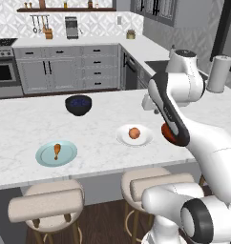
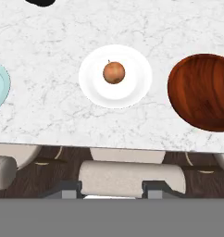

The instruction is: Pick the chicken drumstick and onion from their plates and place them in the bowl. Then put the bowl in the fridge.

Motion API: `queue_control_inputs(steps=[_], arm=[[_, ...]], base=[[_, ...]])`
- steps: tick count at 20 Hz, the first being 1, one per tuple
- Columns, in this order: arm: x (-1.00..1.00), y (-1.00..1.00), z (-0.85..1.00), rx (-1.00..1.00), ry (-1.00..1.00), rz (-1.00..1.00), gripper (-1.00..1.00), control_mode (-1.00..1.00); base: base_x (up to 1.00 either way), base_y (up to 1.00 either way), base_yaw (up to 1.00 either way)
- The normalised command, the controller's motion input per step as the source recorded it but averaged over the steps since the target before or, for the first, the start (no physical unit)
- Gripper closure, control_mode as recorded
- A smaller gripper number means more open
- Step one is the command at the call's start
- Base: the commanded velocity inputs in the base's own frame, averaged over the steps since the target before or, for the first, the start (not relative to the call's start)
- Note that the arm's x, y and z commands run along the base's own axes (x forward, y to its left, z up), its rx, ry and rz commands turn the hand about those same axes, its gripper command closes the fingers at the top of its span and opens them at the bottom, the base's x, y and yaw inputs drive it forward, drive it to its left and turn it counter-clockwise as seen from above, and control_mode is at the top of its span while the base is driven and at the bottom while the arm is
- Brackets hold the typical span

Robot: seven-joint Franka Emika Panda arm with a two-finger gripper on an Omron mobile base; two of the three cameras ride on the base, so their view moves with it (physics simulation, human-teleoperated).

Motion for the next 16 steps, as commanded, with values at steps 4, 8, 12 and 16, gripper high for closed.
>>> queue_control_inputs(steps=[4, 8, 12, 16], arm=[[-0.58, 0.02, 0.0, 0.0, -0.05, 0.03, -1.0, -1.0], [-0.89, 0.03, -0.46, -0.01, -0.05, 0.05, -1.0, -1.0], [0.66, 0.03, -0.85, 0.0, 0.05, 0.03, -1.0, -1.0], [1.0, 0.06, -0.67, 0.0, 0.16, 0.0, -1.0, -1.0]], base=[[0.0, 0.0, 0.0], [0.0, 0.0, 0.0], [0.0, 0.0, 0.0], [0.0, 0.0, 0.0]])
